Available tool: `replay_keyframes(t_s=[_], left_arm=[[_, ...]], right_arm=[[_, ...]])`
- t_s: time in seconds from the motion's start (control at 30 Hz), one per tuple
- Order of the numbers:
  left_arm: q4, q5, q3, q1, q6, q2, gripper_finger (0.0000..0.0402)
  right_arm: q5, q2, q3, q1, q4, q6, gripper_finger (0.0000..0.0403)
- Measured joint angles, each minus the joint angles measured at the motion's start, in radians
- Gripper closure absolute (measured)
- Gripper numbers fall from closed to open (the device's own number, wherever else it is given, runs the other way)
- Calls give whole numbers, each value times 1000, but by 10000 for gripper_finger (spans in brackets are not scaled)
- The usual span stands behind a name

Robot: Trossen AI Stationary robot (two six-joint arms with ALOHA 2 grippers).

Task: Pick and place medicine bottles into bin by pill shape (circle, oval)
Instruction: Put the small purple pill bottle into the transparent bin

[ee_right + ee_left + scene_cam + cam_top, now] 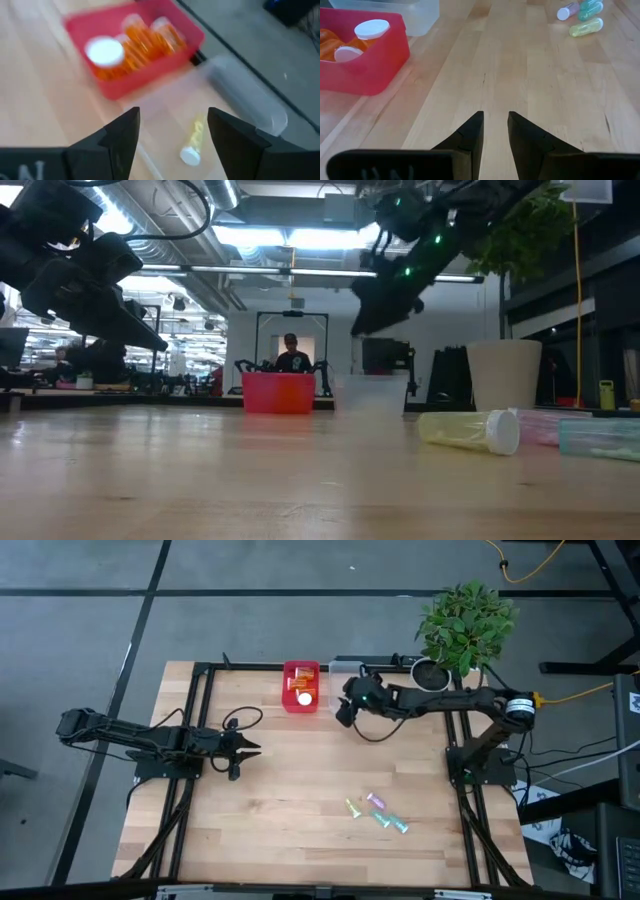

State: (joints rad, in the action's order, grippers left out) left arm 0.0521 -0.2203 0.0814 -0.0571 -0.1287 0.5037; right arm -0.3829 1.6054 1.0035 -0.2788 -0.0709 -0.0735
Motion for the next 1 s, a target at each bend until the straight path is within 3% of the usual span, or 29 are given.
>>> replay_keyframes(t_s=[0.2,0.43,0.53,0.63,0.8,1.0], left_arm=[[0,0,0,0,0,0,319],[0,0,0,0,0,0,319],[0,0,0,0,0,0,319],[0,0,0,0,-1,0,319],[0,0,0,0,-2,0,319],[0,0,0,0,-3,0,319]], right_arm=[[101,-125,0,90,-60,-4,167],[348,-255,1,233,-325,-197,167],[399,-268,1,321,-454,-278,167],[404,-261,-2,422,-561,-354,167],[403,-247,-53,575,-569,-473,166],[247,-215,-109,657,-553,-630,166]])
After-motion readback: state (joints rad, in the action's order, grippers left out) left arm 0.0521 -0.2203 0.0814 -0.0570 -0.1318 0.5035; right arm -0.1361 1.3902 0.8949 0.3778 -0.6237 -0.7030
